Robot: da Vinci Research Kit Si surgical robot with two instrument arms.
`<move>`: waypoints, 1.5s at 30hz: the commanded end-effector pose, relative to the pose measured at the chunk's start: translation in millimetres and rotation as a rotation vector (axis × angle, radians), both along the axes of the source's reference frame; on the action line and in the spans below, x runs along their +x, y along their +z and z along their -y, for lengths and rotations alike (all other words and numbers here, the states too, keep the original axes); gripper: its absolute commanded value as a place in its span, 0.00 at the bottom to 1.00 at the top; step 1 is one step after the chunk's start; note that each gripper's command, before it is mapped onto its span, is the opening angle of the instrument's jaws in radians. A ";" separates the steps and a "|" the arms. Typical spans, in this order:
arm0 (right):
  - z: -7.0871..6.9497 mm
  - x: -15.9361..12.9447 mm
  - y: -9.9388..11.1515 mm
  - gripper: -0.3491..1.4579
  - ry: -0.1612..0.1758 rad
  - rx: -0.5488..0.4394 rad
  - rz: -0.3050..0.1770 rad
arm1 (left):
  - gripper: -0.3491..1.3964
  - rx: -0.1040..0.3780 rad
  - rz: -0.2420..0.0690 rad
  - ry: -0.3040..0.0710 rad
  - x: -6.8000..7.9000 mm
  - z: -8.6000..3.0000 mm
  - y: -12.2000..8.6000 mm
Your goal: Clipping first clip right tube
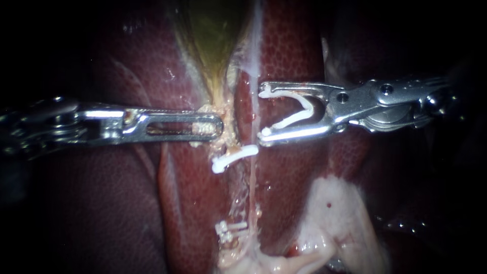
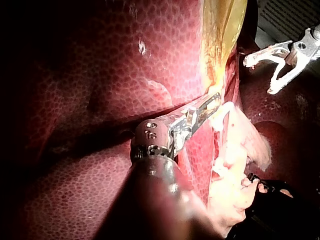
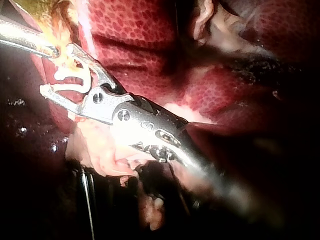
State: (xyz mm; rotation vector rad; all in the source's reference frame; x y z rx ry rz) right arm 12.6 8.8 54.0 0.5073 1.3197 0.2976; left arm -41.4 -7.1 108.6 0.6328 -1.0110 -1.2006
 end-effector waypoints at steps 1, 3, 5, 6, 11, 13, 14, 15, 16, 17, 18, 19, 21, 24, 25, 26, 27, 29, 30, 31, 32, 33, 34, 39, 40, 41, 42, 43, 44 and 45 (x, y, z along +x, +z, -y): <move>0.0 0.0 0.0 0.51 0.000 0.000 0.000 | 0.00 0.000 0.000 0.000 0.0 0.0 0.0; 0.0 0.0 0.0 0.51 0.000 0.000 0.000 | 0.00 0.000 0.000 0.000 0.0 0.0 0.0; 0.1 0.0 0.0 0.51 0.000 -0.001 0.000 | 0.00 0.000 0.001 0.000 0.1 0.0 -0.1; 0.1 0.0 0.0 0.51 0.000 -0.001 0.000 | 0.00 0.000 0.001 0.001 0.2 0.0 -0.1; 0.1 0.0 0.1 0.51 -0.001 -0.001 0.000 | 0.00 0.005 0.005 0.005 1.5 -0.7 -0.9; 0.1 0.0 0.1 0.51 -0.001 -0.001 0.000 | 0.00 0.006 0.001 0.000 2.2 -1.1 -1.4; 0.1 0.0 0.1 0.51 -0.001 -0.001 0.000 | 0.00 0.006 -0.001 -0.003 2.5 -1.3 -1.6; 0.1 0.0 0.1 0.51 -0.001 -0.001 0.000 | 0.00 0.007 -0.003 -0.006 2.9 -1.6 -1.9; 0.1 0.0 0.1 0.51 -0.001 -0.001 0.000 | 0.00 0.008 -0.005 -0.010 3.3 -1.8 -2.2; 0.2 0.0 0.1 0.51 -0.001 -0.001 0.000 | 0.00 0.009 -0.007 -0.013 3.8 -2.2 -2.5; 0.2 0.0 0.1 0.51 -0.001 -0.001 0.000 | 0.00 0.010 -0.009 -0.016 4.1 -2.4 -2.8; 0.2 0.0 0.1 0.51 -0.001 -0.001 0.000 | 0.00 0.012 -0.013 -0.018 4.5 -2.8 -3.1; 0.2 0.0 0.1 0.51 -0.001 -0.001 0.000 | 0.00 0.012 -0.012 -0.026 5.1 -3.1 -3.6; 0.2 0.0 0.1 0.51 -0.001 -0.001 0.000 | 0.00 0.015 -0.008 -0.044 5.9 -3.7 -4.3; 0.2 0.0 0.1 0.51 -0.001 -0.001 0.000 | 0.00 0.010 -0.008 -0.045 6.1 -3.9 -4.5; 0.2 0.0 0.1 0.51 -0.001 -0.001 0.000 | 0.00 0.004 -0.003 -0.050 6.3 -4.1 -4.9; 0.2 0.0 0.1 0.51 -0.001 -0.001 0.000 | 0.00 0.003 0.001 -0.055 6.4 -4.3 -5.2; 0.2 0.0 0.2 0.51 -0.001 -0.001 0.000 | 0.00 -0.007 0.004 -0.059 6.8 -4.8 -5.9; 0.2 0.0 0.2 0.51 -0.001 -0.001 0.000 | 0.00 -0.006 0.005 -0.063 6.9 -4.9 -6.2; 0.2 0.0 0.2 0.51 -0.001 -0.002 0.000 | 0.00 -0.013 0.007 -0.066 7.1 -5.0 -6.5; 0.2 0.0 0.2 0.51 -0.001 -0.002 0.000 | 0.00 -0.019 0.009 -0.069 7.2 -5.1 -6.8; 0.2 0.0 0.3 0.51 -0.001 -0.002 0.000 | 0.00 -0.018 0.009 -0.069 7.4 -5.2 -6.9; 0.2 0.0 0.3 0.51 -0.001 -0.002 0.000 | 0.00 -0.017 0.008 -0.072 7.5 -5.3 -7.1; 0.2 0.0 0.3 0.51 -0.001 -0.002 0.000 | 0.00 -0.022 0.008 -0.077 8.1 -5.6 -7.6; 0.2 0.0 0.3 0.51 -0.001 -0.002 0.000 | 0.00 -0.023 0.006 -0.080 8.2 -5.6 -7.6; 0.2 0.0 0.3 0.51 -0.001 -0.002 0.000 | 0.00 -0.022 0.006 -0.080 8.3 -5.7 -7.7; 0.2 0.0 0.3 0.51 -0.001 -0.002 0.000 | 0.00 -0.023 0.008 -0.082 8.4 -5.7 -7.7; 0.2 -0.1 0.3 0.51 -0.001 -0.002 0.000 | 0.00 -0.022 0.008 -0.082 8.4 -5.7 -7.7; 0.2 -0.1 0.3 0.51 -0.001 -0.002 0.000 | 0.00 -0.027 0.007 -0.080 8.5 -5.7 -7.7; 0.2 0.0 0.3 0.51 -0.001 -0.002 0.000 | 0.00 -0.027 0.007 -0.080 8.5 -5.8 -7.8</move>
